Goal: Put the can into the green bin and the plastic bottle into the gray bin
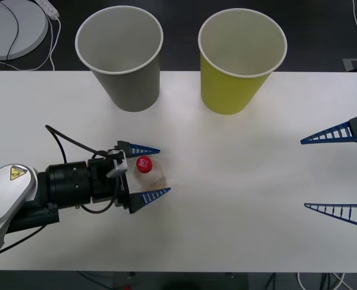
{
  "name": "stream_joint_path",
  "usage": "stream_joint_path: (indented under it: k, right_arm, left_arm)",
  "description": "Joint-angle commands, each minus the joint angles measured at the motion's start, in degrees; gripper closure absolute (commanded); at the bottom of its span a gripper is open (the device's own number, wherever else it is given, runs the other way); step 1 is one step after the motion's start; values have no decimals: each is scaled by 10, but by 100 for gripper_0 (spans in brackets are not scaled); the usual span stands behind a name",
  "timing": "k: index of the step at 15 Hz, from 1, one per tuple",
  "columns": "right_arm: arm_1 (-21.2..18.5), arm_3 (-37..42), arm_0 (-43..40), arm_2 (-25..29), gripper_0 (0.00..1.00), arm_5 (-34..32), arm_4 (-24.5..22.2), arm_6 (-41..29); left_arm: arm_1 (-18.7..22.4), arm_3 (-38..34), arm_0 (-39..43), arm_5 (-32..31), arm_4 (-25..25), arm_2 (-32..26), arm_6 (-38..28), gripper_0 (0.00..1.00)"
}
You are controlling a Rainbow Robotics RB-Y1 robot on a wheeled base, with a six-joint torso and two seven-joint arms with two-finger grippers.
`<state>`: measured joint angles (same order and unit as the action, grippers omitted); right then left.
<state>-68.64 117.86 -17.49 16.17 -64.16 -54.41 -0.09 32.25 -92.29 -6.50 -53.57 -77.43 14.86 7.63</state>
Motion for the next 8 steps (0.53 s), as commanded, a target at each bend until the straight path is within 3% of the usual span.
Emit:
stream_joint_path:
  k: [1,8]
  right_arm:
    - [0,0,0,0,0,0,0,0]
    - [0,0,0,0,0,0,0,0]
  left_arm:
    - [0,0,1,0,1,3,-1,100]
    - [-2,0,1,-1,4,4,-2,100]
